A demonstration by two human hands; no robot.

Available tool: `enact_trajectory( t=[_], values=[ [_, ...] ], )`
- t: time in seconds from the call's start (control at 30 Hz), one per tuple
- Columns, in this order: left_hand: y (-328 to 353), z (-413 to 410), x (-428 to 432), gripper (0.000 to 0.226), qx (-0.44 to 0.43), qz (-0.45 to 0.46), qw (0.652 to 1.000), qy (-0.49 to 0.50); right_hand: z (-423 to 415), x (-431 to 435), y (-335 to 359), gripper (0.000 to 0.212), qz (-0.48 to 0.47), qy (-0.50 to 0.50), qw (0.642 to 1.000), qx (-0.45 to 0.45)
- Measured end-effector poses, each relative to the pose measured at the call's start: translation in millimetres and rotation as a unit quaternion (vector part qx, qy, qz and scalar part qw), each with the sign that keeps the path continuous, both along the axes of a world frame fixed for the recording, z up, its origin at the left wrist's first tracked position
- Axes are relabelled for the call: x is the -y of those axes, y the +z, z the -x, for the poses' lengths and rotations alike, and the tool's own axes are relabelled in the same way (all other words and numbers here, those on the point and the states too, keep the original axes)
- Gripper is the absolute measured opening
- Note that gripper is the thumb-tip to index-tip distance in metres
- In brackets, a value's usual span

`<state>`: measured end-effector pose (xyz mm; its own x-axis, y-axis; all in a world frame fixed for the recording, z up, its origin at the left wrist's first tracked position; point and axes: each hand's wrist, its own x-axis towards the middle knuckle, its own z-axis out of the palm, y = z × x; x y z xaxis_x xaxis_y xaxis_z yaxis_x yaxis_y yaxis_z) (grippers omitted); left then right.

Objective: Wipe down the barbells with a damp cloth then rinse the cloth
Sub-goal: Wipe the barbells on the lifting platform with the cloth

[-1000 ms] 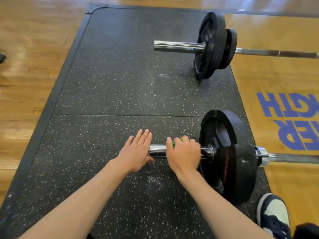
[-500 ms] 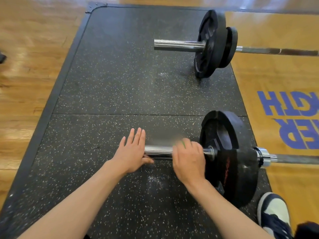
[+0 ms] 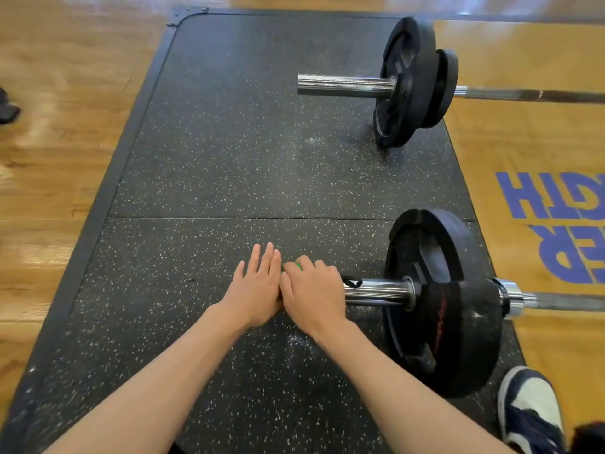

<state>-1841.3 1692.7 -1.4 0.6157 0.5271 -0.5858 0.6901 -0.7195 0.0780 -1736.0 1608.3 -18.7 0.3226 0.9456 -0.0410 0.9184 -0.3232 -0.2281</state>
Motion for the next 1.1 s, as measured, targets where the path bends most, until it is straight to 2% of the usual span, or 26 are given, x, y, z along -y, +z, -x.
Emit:
enact_trajectory(
  t=[0.03, 0.1, 0.2, 0.3, 0.47, 0.57, 0.73, 0.87, 0.97, 1.03, 1.1],
  values=[
    [-1, 0, 0, 0.083, 0.001, -0.002, 1.0, -0.001, -5, 11, -5, 0.04, -0.028, 0.026, 0.999, -0.002],
    [-3, -1, -1, 0.099, -0.002, 0.003, 1.0, 0.001, -20, 41, -15, 0.039, -0.07, 0.068, 0.995, -0.002],
    [-3, -5, -4, 0.113, -0.019, 0.008, 1.0, -0.008, -49, 87, -25, 0.047, -0.089, 0.006, 0.996, 0.027],
    [0, -7, -3, 0.109, -0.018, 0.009, 1.0, -0.003, -66, 107, -28, 0.048, -0.092, -0.082, 0.991, 0.05],
    [1, -6, -1, 0.102, 0.009, 0.013, 1.0, 0.019, -54, 77, -25, 0.045, -0.1, -0.14, 0.984, 0.036],
    [0, -2, -4, 0.113, 0.016, -0.003, 1.0, 0.018, -40, 47, -15, 0.046, -0.087, -0.066, 0.993, 0.034],
    [-1, 11, -12, 0.153, 0.067, -0.013, 0.997, 0.02, -1, 12, -16, 0.045, -0.076, 0.048, 0.995, 0.041],
    [-2, 17, -12, 0.16, 0.097, -0.042, 0.994, -0.004, 5, 9, -15, 0.075, -0.028, 0.167, 0.985, 0.03],
    [-3, 19, -17, 0.167, 0.098, -0.041, 0.994, -0.004, -9, 23, -13, 0.075, -0.034, 0.232, 0.971, 0.054],
    [-4, 20, -19, 0.169, 0.091, -0.038, 0.995, -0.005, -22, 40, -19, 0.071, -0.061, 0.244, 0.964, 0.084],
    [-5, 18, -19, 0.169, 0.088, -0.032, 0.996, -0.007, -35, 60, -24, 0.076, -0.091, 0.178, 0.977, 0.079]
  ],
)
